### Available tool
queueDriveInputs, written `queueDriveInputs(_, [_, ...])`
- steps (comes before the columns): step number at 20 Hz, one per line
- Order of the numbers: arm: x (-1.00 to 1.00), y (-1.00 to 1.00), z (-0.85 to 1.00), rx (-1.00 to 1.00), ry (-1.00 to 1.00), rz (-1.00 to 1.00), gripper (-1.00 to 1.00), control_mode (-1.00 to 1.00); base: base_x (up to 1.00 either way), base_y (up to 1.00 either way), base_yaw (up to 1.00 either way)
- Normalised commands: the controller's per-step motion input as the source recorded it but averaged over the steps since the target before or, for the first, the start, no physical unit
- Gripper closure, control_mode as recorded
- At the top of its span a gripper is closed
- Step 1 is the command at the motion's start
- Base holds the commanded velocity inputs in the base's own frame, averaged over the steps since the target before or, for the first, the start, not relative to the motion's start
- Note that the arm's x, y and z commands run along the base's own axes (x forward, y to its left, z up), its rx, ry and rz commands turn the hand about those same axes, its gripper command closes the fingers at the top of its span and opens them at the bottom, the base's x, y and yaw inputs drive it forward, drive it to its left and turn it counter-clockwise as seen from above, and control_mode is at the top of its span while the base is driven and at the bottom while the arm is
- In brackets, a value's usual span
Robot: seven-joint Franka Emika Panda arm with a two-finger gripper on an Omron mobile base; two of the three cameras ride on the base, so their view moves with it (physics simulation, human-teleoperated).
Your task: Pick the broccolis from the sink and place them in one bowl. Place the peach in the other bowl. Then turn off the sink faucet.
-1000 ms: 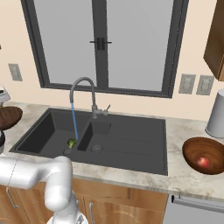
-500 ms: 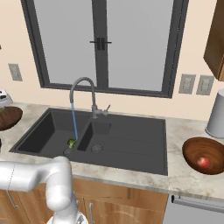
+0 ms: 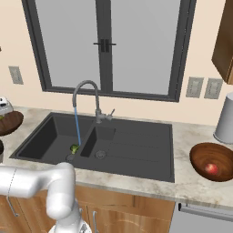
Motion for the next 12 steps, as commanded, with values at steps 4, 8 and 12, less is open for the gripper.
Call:
queueDriveInputs(4, [0.23, 0.34, -0.21, 0.0, 0.01, -0.07, 1.0, -1.0, 0.0, 0.0, 0.0])
queueDriveInputs(8, [0.28, 0.09, -0.27, 0.0, 0.0, -0.08, 1.0, -1.0, 0.0, 0.0, 0.0])
queueDriveInputs(12, [0.29, 0.05, -0.28, 0.0, 0.0, -0.08, -1.0, -1.0, 0.0, 0.0, 0.0])
